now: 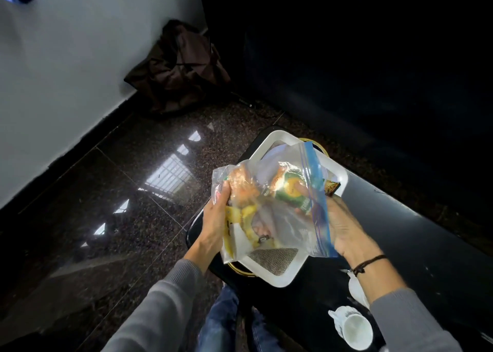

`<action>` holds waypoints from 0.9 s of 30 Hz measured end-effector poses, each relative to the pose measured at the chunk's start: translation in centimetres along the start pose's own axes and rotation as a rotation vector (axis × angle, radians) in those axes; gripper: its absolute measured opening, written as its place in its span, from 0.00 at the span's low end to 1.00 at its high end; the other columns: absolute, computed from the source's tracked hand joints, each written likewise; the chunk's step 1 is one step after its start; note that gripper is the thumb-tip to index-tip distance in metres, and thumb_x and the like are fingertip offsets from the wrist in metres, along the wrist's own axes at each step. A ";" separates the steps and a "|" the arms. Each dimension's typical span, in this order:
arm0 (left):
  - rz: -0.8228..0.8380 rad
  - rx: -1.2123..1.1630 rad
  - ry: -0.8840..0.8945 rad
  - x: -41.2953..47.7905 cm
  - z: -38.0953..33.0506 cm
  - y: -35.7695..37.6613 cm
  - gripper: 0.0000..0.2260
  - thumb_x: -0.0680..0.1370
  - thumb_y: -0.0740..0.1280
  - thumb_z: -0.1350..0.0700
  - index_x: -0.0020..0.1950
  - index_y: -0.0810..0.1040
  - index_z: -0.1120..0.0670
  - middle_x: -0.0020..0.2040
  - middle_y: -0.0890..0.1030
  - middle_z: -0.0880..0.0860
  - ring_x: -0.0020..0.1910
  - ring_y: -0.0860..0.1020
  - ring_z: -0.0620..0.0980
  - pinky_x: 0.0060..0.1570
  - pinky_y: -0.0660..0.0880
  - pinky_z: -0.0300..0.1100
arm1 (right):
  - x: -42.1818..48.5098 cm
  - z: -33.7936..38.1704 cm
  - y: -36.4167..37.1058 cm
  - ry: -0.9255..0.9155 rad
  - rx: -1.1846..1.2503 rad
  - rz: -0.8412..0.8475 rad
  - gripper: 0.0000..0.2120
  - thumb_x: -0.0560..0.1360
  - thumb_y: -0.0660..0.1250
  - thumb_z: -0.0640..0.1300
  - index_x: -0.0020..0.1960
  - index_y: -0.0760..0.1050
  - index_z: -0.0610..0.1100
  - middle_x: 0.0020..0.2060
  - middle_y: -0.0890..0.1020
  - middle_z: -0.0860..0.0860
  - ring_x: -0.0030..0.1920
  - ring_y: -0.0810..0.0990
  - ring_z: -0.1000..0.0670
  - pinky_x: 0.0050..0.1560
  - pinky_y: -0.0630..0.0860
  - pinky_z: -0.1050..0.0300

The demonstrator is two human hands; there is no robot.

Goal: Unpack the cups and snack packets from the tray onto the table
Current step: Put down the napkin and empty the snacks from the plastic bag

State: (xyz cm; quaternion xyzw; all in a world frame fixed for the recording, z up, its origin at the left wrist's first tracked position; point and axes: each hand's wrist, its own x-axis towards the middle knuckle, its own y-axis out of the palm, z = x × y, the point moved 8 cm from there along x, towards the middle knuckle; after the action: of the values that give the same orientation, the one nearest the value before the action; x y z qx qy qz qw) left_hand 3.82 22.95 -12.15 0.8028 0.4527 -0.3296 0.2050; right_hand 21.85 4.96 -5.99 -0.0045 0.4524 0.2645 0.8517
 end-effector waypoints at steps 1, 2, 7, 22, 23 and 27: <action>-0.003 -0.016 0.007 0.1 -0.4 -0.4 0.24 0.76 0.66 0.34 0.40 0.86 0.54 0.33 0.86 0.52 0.31 0.86 0.50 0.31 0.82 0.41 | 0.1 0.5 -0.6 -0.060 -0.004 -0.023 0.06 0.76 0.73 0.42 0.50 0.78 0.43 0.41 0.87 0.46 0.34 0.87 0.53 0.36 0.85 0.56; -0.015 -0.023 0.012 0.3 -0.8 -0.8 0.22 0.76 0.68 0.35 0.38 0.86 0.53 0.31 0.85 0.51 0.29 0.85 0.50 0.30 0.81 0.41 | -0.6 1.4 -0.8 -0.117 0.003 -0.055 0.14 0.68 0.79 0.45 0.49 0.78 0.44 0.38 0.88 0.49 0.34 0.87 0.54 0.34 0.84 0.56; -0.050 0.053 0.033 1.4 -2.2 -2.8 0.20 0.78 0.70 0.40 0.34 0.87 0.52 0.33 0.85 0.54 0.31 0.84 0.54 0.36 0.84 0.48 | -1.4 3.9 -2.6 -0.226 0.078 -0.107 0.15 0.63 0.81 0.54 0.46 0.88 0.49 0.40 0.87 0.48 0.31 0.83 0.53 0.23 0.73 0.64; 0.207 0.283 0.073 1.9 -1.3 -2.5 0.26 0.70 0.76 0.37 0.45 0.87 0.62 0.43 0.86 0.66 0.37 0.85 0.59 0.42 0.82 0.50 | 2.5 4.4 -5.1 -0.177 0.131 -0.227 0.23 0.63 0.83 0.52 0.53 0.83 0.44 0.43 0.81 0.46 0.32 0.77 0.55 0.21 0.67 0.66; 0.210 0.268 0.068 1.9 -1.3 -2.5 0.25 0.71 0.76 0.38 0.44 0.87 0.61 0.41 0.87 0.64 0.36 0.84 0.59 0.41 0.82 0.50 | 3.2 4.1 -5.3 -0.151 0.027 -0.280 0.27 0.64 0.83 0.53 0.58 0.81 0.42 0.46 0.83 0.46 0.36 0.78 0.53 0.22 0.68 0.65; 0.195 0.213 0.074 1.8 -1.5 -2.4 0.18 0.74 0.75 0.42 0.40 0.87 0.59 0.37 0.86 0.61 0.34 0.84 0.57 0.37 0.82 0.47 | 5.7 3.2 -4.6 -0.122 -0.254 -0.317 0.32 0.68 0.81 0.54 0.67 0.77 0.43 0.57 0.85 0.47 0.54 0.81 0.48 0.39 0.75 0.57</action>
State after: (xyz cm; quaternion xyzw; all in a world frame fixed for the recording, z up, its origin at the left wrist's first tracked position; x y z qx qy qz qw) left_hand 2.97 26.19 -12.48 0.8718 0.3421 -0.3245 0.1330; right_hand 28.96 4.32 -9.61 -0.1667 0.3565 0.1819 0.9011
